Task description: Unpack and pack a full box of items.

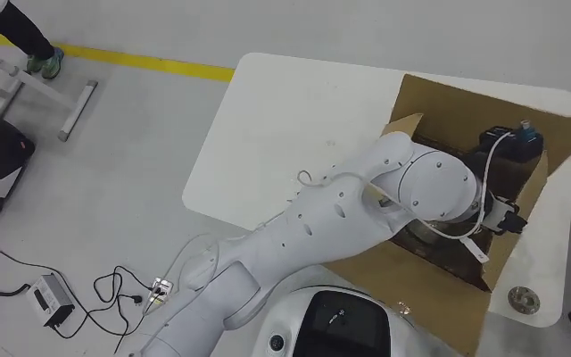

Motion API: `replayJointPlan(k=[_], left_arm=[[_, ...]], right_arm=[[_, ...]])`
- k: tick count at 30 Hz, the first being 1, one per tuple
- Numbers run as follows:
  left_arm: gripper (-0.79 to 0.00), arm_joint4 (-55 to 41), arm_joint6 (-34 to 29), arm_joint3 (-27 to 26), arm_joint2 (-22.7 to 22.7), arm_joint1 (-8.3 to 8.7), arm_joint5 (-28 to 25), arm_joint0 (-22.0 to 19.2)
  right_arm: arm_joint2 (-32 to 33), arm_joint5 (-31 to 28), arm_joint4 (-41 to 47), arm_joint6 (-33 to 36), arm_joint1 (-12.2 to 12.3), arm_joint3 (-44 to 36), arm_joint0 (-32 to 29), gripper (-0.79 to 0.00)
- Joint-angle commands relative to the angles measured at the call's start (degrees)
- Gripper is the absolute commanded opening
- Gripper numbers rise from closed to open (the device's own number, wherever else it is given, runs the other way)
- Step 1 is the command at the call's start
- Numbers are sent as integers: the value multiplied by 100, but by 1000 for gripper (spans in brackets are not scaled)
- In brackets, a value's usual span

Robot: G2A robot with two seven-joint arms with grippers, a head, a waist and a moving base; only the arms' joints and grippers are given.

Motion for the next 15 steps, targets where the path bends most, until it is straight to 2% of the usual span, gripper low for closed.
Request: replayJointPlan(k=[1,5,11,12,13,14,15], left_arm=[[-785,185,95,72,-20,5,65,-81],[-785,545,254,110,-112,30,348,-151],[-785,509,520,219,-212,-2,638,-195],[-656,451,558,247,-214,-15,644,-202],[-419,389,577,281,-205,-29,631,-212],[0,330,594,309,-187,-43,590,-227],[0,263,617,347,-174,-58,540,-236]], right_arm=[[-10,-2,-18,17,2,5,-29,-431],[-108,16,-82,22,3,19,-53,-428],[-216,40,-162,-1,4,-8,-69,-425],[-221,34,-162,5,5,-10,-72,-425],[-220,34,-161,6,7,-10,-72,-422],[-218,34,-159,3,8,-11,-71,-416],[-213,41,-159,-4,9,-8,-69,-406]])
